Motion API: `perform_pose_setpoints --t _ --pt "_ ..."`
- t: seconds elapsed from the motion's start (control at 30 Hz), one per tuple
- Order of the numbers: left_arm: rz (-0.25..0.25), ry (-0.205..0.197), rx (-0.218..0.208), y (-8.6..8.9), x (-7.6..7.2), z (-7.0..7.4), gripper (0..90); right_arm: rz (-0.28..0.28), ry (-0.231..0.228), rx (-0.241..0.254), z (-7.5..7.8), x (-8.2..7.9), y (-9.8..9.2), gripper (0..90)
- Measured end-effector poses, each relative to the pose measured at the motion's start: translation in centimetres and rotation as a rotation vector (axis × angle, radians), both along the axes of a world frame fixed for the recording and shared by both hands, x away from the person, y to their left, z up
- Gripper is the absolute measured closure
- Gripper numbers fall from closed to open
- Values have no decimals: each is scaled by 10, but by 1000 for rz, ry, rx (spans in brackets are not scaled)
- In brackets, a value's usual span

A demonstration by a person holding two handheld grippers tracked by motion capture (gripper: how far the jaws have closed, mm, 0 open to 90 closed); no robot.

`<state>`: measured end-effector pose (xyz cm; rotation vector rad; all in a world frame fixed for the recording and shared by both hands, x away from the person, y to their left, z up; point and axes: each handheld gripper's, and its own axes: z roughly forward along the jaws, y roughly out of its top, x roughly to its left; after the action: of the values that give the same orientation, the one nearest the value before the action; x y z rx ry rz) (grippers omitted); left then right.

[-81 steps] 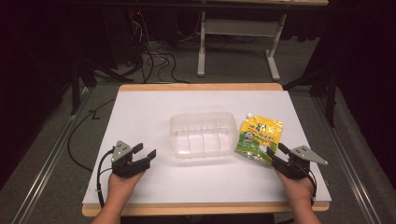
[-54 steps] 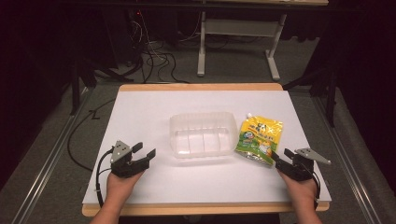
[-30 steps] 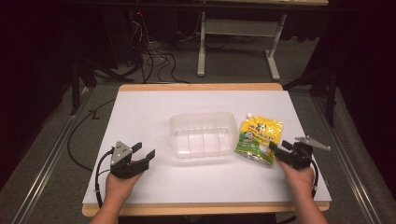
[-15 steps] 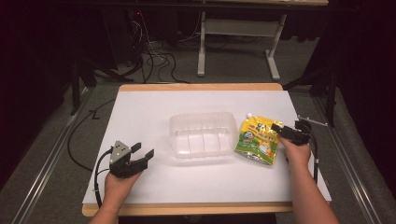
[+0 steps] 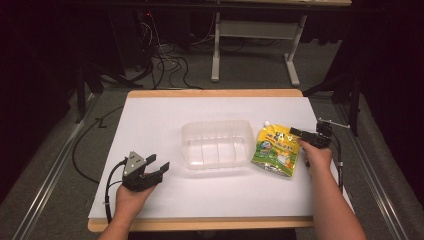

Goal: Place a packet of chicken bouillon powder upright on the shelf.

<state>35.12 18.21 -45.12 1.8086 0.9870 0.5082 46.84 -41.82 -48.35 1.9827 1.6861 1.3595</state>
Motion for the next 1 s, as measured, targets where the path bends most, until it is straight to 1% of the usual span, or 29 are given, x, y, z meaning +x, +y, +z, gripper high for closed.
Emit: perform_pose_setpoints --t 0.03,0.07,0.1,0.13,0.17,0.2,0.23,0.27,0.3,0.33,0.37,0.47,0.5,0.53,0.57,0.6,0.63,0.67,0.7,0.73,0.77,0.8,0.83,0.87,0.9,0.93,1.0 --pt "-1 0 -2 0 0 0 406 20 -3 12 1 -3 0 602" --pt "-1 -1 -1 0 0 0 405 29 -9 14 2 -4 1 683" --pt "-1 -2 -2 0 -1 1 405 36 -14 5 3 -6 1 749" --pt "-1 -2 -2 0 -1 1 405 36 -14 5 3 -6 1 749" --pt "-1 -2 -3 0 -1 1 404 45 -43 -5 6 -12 2 899" --pt "-1 -2 -3 1 -1 1 403 45 -43 -5 6 -12 2 899" --pt "0 -4 -5 1 -1 1 403 61 -56 -3 8 -14 2 900" --pt "1 -4 -7 1 -1 1 403 70 -71 -41 13 -19 4 900" --pt "3 -5 -10 1 -1 2 403 71 -78 -53 16 -23 5 900" --pt "3 -5 -10 1 -1 2 403 71 -78 -53 16 -23 5 900" --pt "3 -4 -13 2 -1 2 403 64 -108 -63 24 -31 6 900" --pt "6 -6 -25 2 -1 2 404 41 -181 -57 38 -49 5 900" --pt "6 -6 -25 2 -1 2 404 41 -181 -57 38 -49 5 900" --pt "5 -7 -26 2 -1 2 404 39 -208 -64 44 -56 6 900" --pt "2 -7 -27 2 -1 3 405 35 -255 -78 54 -71 9 900" --pt "2 -7 -27 2 -1 3 405 35 -255 -78 54 -71 9 900" --pt "1 -7 -28 2 -1 3 405 31 -279 -85 58 -78 11 900" --pt "1 -7 -30 1 0 3 405 25 -323 -86 64 -92 13 900" --pt "1 -7 -30 1 0 3 405 25 -323 -86 64 -92 13 900" --pt "0 -6 -30 1 0 3 406 26 -356 -95 70 -103 16 900" --pt "-1 -6 -32 0 0 3 406 26 -356 -95 70 -103 16 900" --pt "-3 -6 -32 -1 0 3 406 30 -365 -119 73 -107 18 900" --pt "-4 -11 -33 -2 0 3 406 40 -383 -168 78 -115 24 900" --pt "-5 -12 -33 -3 0 4 406 44 -393 -185 81 -118 28 900" --pt "-5 -12 -33 -3 0 4 406 44 -393 -185 81 -118 28 900" --pt "-7 -14 -30 -4 0 4 406 54 -419 -203 87 -123 33 900" --pt "-8 -15 -30 -4 -1 4 407 61 -444 -227 93 -125 39 900"
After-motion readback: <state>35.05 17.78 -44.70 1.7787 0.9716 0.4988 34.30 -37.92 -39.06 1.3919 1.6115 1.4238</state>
